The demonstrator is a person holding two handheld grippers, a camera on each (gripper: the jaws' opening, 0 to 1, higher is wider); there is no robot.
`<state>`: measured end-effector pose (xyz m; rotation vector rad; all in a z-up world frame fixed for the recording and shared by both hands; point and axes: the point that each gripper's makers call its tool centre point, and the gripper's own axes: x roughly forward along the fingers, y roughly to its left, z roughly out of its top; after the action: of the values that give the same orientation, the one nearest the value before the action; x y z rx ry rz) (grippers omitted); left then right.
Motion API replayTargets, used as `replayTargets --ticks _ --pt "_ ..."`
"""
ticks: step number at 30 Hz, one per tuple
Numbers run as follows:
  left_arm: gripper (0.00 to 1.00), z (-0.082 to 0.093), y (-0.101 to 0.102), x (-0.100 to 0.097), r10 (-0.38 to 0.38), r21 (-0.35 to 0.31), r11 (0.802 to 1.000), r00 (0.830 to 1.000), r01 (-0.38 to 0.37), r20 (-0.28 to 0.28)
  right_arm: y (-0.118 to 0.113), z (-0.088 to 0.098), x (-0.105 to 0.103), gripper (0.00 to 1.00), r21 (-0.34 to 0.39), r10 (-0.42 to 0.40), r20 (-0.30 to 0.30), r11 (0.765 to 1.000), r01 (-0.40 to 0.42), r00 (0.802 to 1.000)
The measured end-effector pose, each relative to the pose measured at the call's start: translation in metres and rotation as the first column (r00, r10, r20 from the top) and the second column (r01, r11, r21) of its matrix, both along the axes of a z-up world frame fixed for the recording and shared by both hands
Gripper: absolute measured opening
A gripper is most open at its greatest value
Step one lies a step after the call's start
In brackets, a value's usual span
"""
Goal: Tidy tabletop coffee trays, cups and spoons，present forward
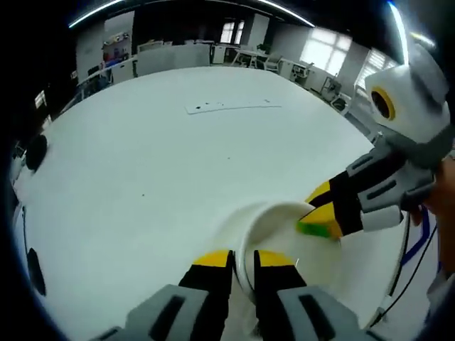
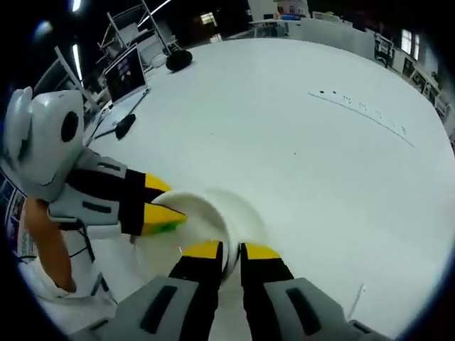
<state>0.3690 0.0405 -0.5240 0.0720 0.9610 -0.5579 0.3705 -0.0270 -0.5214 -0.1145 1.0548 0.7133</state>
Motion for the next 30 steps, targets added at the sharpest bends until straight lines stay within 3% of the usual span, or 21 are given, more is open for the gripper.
replayTargets --ticks 5,7,8,10,12,17,20,23,25,27,29,30 --pt "0.13 0.008 0.001 0.004 -0.034 0.0 0.999 0.996 0.034 0.078 0.003 0.014 -0.002 0.12 0.08 -0.008 0.044 0.997 0.004 0.999" --pt "0.12 0.012 0.002 0.004 -0.063 0.003 0.998 0.991 0.063 0.115 0.006 0.024 -0.002 0.13 0.108 0.013 0.113 0.994 -0.025 0.994" --pt "0.12 0.014 0.003 0.005 -0.07 0.009 0.998 0.989 0.069 0.132 0.008 0.03 0.001 0.14 0.112 0.037 0.183 0.992 -0.058 0.982" --pt "0.12 0.021 0.004 0.009 -0.08 0.008 0.997 0.978 0.08 0.19 0.003 0.037 0.003 0.16 0.076 0.034 0.268 0.996 -0.056 0.963" --pt "0.12 0.031 0.0 0.011 -0.062 -0.052 0.996 0.972 0.075 0.227 0.004 0.044 0.011 0.17 0.078 0.053 0.33 0.993 -0.083 0.942" --pt "0.13 0.057 0.001 0.016 -0.03 -0.135 0.987 0.93 0.085 0.366 0.003 0.071 0.014 0.18 0.117 0.045 0.487 0.986 -0.116 0.872" --pt "0.14 0.07 0.009 0.01 -0.019 -0.099 0.992 0.888 0.072 0.46 -0.005 0.094 0.008 0.19 0.149 0.005 0.584 0.982 -0.113 0.812" --pt "0.14 0.087 0.013 0.007 0.005 -0.141 0.987 0.857 0.079 0.515 -0.01 0.11 -0.001 0.19 0.234 -0.068 0.609 0.968 -0.097 0.79" --pt "0.14 0.099 0.017 0.002 0.024 -0.161 0.984 0.836 0.078 0.548 -0.018 0.116 0.003 0.2 0.235 -0.082 0.628 0.968 -0.088 0.774" --pt "0.15 0.107 0.026 0.013 0.027 -0.155 0.985 0.809 0.079 0.587 -0.025 0.123 0.005 0.2 0.234 -0.101 0.658 0.969 -0.075 0.746" --pt "0.15 0.115 0.032 0.007 0.048 -0.17 0.983 0.797 0.069 0.602 -0.028 0.132 0.003 0.22 0.258 -0.13 0.692 0.963 -0.075 0.71" --pt "0.15 0.12 0.037 0.011 0.054 -0.168 0.983 0.778 0.067 0.626 -0.03 0.136 0.002 0.24 0.266 -0.141 0.704 0.961 -0.074 0.696"
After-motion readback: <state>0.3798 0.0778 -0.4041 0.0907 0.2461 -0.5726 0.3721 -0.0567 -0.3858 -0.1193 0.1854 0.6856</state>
